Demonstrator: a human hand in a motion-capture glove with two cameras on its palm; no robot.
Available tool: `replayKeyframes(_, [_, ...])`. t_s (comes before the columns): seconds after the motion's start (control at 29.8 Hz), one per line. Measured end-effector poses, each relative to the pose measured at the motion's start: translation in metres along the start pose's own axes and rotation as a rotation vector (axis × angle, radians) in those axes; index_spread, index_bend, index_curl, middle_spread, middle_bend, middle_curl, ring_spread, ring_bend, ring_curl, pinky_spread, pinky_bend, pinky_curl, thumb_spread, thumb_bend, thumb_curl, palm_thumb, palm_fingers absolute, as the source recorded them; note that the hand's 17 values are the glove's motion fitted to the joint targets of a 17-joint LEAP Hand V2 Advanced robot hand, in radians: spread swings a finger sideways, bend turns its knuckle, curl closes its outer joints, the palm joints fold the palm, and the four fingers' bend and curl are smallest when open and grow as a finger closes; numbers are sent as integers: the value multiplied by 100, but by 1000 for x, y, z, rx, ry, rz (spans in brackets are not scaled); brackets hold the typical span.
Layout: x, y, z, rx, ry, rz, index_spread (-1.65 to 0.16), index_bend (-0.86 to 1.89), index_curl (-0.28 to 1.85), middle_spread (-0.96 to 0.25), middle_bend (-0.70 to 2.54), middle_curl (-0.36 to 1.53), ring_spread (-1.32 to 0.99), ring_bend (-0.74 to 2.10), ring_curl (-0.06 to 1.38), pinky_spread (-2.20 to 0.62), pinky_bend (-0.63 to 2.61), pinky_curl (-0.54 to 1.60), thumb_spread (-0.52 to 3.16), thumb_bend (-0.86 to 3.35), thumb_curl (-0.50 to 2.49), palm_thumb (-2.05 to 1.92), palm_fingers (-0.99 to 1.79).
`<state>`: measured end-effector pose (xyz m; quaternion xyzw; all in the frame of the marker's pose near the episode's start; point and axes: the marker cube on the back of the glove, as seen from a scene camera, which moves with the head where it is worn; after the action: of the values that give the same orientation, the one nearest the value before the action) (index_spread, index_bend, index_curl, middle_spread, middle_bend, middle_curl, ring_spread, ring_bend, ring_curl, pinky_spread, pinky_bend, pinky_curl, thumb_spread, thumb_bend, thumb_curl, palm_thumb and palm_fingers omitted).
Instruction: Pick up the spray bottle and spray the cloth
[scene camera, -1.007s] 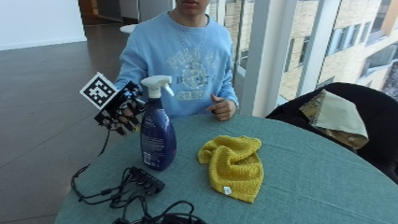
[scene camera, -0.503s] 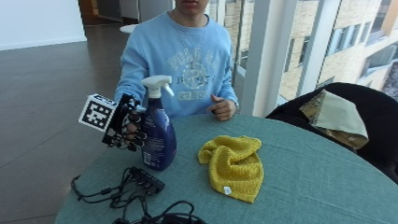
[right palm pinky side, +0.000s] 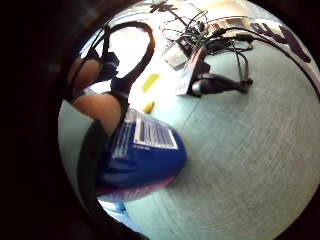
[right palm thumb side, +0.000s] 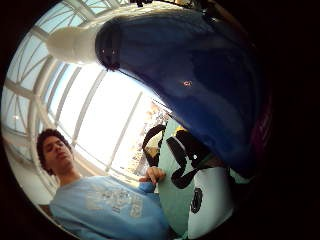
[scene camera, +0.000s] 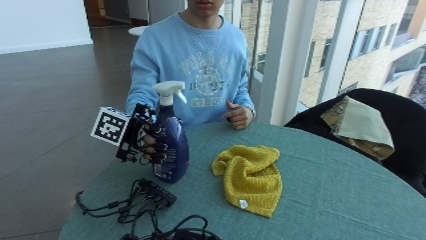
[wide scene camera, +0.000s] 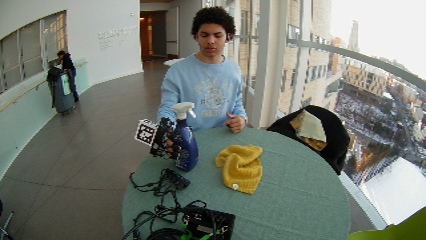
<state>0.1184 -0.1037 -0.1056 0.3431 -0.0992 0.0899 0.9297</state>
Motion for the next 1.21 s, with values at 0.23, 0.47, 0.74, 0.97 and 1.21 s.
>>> replayKeyframes(0.23, [-3,-9,5,36,1,-12,-36,6,13,-6,32,41,-6,59,38,11,46,38,95,4,37,83,90])
replayKeyframes(0.47, [-19,-19,4,-75,75,-48,-34,8,15,-7,32,42,-7,60,39,8,43,37,93,1,41,86,95])
replayKeyframes(0.74, [-38,-41,-3,-326,186,37,-33,7,15,-8,32,42,-7,59,39,5,42,37,91,-2,44,89,98])
replayKeyframes(0.97, [-46,-64,-10,-453,387,27,-35,5,14,-9,32,43,-7,59,38,4,42,37,90,-2,47,90,98])
replayKeyframes(1.21, [-51,-82,-9,-542,553,32,-35,5,13,-9,32,43,-7,59,38,4,42,37,90,-2,48,90,98])
